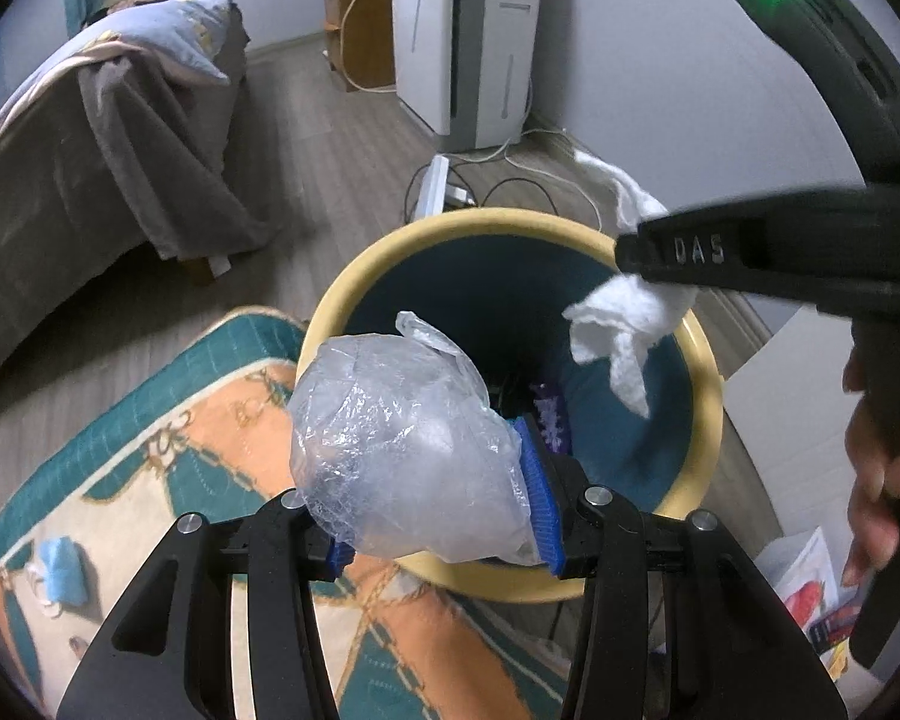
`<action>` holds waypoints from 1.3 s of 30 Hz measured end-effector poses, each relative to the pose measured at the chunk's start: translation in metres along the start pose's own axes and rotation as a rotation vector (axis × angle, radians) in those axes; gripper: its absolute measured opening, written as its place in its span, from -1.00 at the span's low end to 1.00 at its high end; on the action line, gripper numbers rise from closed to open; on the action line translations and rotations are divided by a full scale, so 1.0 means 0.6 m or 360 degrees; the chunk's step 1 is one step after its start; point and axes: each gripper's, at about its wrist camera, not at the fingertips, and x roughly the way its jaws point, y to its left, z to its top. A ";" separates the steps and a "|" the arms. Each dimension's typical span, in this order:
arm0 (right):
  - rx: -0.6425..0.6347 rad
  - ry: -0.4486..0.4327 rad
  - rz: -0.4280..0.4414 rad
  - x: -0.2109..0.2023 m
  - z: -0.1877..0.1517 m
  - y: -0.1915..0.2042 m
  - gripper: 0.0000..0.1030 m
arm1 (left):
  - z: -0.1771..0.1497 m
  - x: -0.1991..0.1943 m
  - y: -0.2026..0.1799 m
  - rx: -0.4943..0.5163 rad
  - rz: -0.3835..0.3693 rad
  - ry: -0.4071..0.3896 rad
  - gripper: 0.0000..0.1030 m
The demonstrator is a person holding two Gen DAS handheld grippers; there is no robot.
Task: Collect trash
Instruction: 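Carry plastic bag and tissue over the bin and open both tools, then move both open tools from the bin back over the mat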
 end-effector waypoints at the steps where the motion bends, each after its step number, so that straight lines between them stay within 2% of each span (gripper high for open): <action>1: 0.0012 -0.0004 -0.0008 0.001 0.001 -0.003 -0.65 | 0.003 0.000 0.001 0.0000 0.0006 -0.0015 -0.07; 7: 0.0034 -0.0036 -0.0045 -0.003 0.002 -0.003 -0.62 | 0.016 -0.007 0.009 -0.0018 0.0040 -0.0099 0.07; 10: 0.0064 -0.0058 -0.0054 -0.009 0.002 -0.005 -0.60 | 0.018 -0.014 0.012 -0.0017 0.0047 -0.0150 0.34; 12: 0.0081 -0.0072 -0.0067 -0.012 0.003 -0.006 -0.50 | 0.016 -0.020 0.017 -0.0028 0.0045 -0.0187 0.46; 15: 0.0072 -0.0073 -0.0070 -0.014 0.002 -0.001 -0.17 | 0.013 -0.021 0.024 -0.0057 0.0046 -0.0192 0.59; 17: 0.0056 -0.0073 -0.0064 -0.015 0.001 0.005 0.16 | 0.011 -0.021 0.029 -0.0075 0.0054 -0.0191 0.77; 18: 0.0051 -0.0075 -0.0062 -0.016 0.002 0.007 0.26 | 0.009 -0.022 0.033 -0.0085 0.0068 -0.0195 0.78; 20: 0.0040 -0.0091 -0.0058 -0.022 0.003 0.010 0.67 | 0.007 -0.025 0.040 -0.0102 0.0090 -0.0194 0.83; 22: 0.0039 -0.0119 -0.0080 -0.031 0.005 0.013 0.86 | 0.004 -0.034 0.050 -0.0126 0.0105 -0.0191 0.83; 27: 0.0021 -0.0117 -0.0065 -0.060 0.002 0.030 0.89 | -0.013 -0.082 0.074 -0.0167 0.0162 -0.0236 0.85; 32: -0.0061 -0.0181 -0.0012 -0.113 -0.013 0.066 0.89 | -0.048 -0.157 0.104 -0.0205 0.0222 -0.0277 0.88; 35: -0.0034 -0.0183 0.0118 -0.146 -0.032 0.084 0.89 | -0.080 -0.206 0.132 -0.0274 0.0265 -0.0289 0.89; 39: 0.0035 -0.0151 0.0289 -0.177 -0.068 0.112 0.89 | -0.133 -0.259 0.183 -0.0445 0.0322 -0.0261 0.89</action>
